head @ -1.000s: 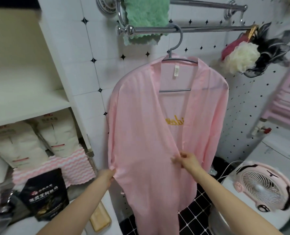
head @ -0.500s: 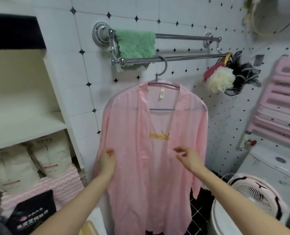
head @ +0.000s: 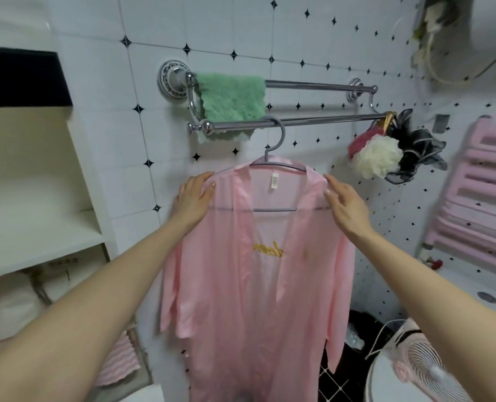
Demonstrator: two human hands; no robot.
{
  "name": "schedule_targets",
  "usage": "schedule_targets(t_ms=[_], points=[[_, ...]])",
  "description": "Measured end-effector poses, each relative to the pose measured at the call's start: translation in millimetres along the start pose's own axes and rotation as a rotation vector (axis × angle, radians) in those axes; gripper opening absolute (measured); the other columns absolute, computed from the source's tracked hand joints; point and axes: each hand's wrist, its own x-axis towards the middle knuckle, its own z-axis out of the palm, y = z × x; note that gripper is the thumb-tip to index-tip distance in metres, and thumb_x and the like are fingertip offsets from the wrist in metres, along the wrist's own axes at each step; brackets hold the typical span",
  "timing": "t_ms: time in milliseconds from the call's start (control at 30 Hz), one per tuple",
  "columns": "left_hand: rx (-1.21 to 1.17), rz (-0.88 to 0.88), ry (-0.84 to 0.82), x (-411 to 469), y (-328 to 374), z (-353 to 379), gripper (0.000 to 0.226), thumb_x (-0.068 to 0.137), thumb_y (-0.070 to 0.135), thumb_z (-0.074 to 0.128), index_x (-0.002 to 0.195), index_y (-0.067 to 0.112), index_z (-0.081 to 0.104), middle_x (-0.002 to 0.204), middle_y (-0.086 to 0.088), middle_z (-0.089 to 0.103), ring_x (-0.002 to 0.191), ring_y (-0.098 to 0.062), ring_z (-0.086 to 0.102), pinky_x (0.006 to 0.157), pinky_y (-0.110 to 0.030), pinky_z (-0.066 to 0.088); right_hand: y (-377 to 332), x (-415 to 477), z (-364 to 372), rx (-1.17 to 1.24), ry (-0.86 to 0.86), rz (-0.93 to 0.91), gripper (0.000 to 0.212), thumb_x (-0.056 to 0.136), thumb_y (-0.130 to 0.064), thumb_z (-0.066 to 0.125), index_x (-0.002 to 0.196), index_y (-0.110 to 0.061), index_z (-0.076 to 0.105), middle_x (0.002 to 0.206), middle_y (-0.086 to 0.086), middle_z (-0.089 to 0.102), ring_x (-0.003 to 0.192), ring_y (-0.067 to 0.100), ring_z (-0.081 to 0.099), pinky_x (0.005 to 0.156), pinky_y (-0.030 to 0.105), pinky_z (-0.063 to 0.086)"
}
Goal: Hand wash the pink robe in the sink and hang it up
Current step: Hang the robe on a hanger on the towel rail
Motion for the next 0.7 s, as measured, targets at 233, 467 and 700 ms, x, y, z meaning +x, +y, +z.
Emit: schedule_targets(t_ms=[233,467,700], points=[[-0.264,-0.158,-0.05,-11,-2,-5,0.032,0.102,0.031,0.032,0.123,0.016,0.051,0.12,-0.003,0.055,0.109,-0.016,0.046,0.089,-0.025,0.033,-13,20,-1,-0.119,-0.03,-0.042,0.056,0.083,-0.053,0.03,0.134,-0.037,0.05,0.117,0.01,0.055,0.107,0.032,0.048,0.094,0.043,0.037],[-0.231,-0.254,-0.08,-1,5,-15,0.031,0.099,0.046,0.03,0.103,0.027,0.054,0.109,0.005,0.048,0.111,-0.011,0.039,0.091,-0.022,0.031,-2,33,-11,-0.066,-0.188,-0.066,0.039,0.096,-0.041,0.045,0.136,-0.039,0.046,0.124,0.012,0.056,0.116,0.029,0.048,0.095,0.04,0.037],[-0.214,-0.255,-0.028,-12,14,-23,0.051,0.099,0.044,0.034,0.142,0.016,0.033,0.131,-0.001,0.042,0.121,-0.02,0.041,0.106,-0.033,0.029,0,27,-23,-0.089,-0.136,-0.088,0.056,0.093,-0.028,0.054,0.146,-0.029,0.036,0.144,0.009,0.045,0.133,0.028,0.038,0.109,0.045,0.031]])
